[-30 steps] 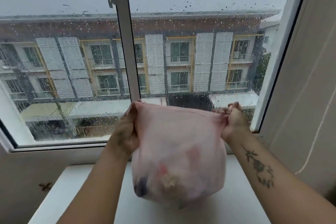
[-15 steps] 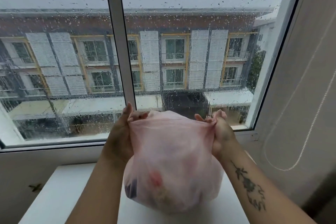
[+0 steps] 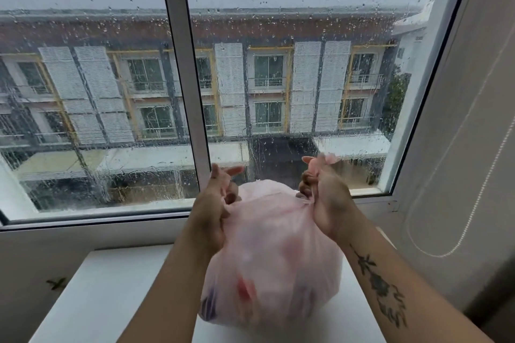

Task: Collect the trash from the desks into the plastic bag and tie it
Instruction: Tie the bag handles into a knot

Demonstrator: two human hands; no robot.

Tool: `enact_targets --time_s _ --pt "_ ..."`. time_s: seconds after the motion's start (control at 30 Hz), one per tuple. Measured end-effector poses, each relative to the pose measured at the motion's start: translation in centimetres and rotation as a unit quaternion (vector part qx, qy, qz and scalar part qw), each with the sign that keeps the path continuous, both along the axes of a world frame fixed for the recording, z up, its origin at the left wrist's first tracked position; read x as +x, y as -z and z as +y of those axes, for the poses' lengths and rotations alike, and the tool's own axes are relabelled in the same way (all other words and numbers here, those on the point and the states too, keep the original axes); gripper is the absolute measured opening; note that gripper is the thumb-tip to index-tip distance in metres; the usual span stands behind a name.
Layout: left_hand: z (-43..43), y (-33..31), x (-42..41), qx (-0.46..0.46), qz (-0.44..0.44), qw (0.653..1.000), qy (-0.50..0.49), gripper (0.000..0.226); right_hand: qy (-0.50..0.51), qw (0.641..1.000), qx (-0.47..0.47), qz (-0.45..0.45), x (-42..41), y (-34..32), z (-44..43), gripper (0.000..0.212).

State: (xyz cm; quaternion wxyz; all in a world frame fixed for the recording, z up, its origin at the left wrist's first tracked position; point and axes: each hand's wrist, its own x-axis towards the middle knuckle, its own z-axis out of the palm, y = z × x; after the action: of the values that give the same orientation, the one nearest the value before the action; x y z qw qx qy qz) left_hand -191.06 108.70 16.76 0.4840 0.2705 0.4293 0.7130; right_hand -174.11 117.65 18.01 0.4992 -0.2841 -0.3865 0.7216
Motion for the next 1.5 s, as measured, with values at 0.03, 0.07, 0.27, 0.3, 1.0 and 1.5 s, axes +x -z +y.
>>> enact_targets --time_s 0.03,0.07,0.27,0.3,1.0,1.5 --pt "0.0 0.2 0.2 -0.005 -0.006 1.0 0.008 0.031 -0.006 0.999 0.015 -0.029 -0.1 0.2 0.0 0.022" --pt "0.0 0.3 0.4 -0.002 -0.008 1.0 0.019 0.02 -0.005 0.998 0.029 -0.055 -0.1 0.4 -0.1 0.019" --pt "-0.7 0.2 -0.7 0.111 -0.068 0.991 0.019 0.024 0.009 0.998 0.062 0.023 0.3 0.8 -1.1 0.023" --pt "-0.7 0.3 -1.1 0.113 -0.077 0.99 0.024 0.025 0.014 0.997 0.067 0.03 0.4 0.7 -1.3 0.022" --pt "-0.2 2.4 1.5 0.048 -0.079 0.995 -0.038 0.033 -0.028 0.982 -0.067 0.177 -0.7 1.9 -1.5 0.036" --pt "-0.3 3.7 0.8 -0.006 -0.098 0.99 -0.105 0.021 -0.088 0.978 0.052 -0.183 -1.7 3.7 -2.1 0.027"
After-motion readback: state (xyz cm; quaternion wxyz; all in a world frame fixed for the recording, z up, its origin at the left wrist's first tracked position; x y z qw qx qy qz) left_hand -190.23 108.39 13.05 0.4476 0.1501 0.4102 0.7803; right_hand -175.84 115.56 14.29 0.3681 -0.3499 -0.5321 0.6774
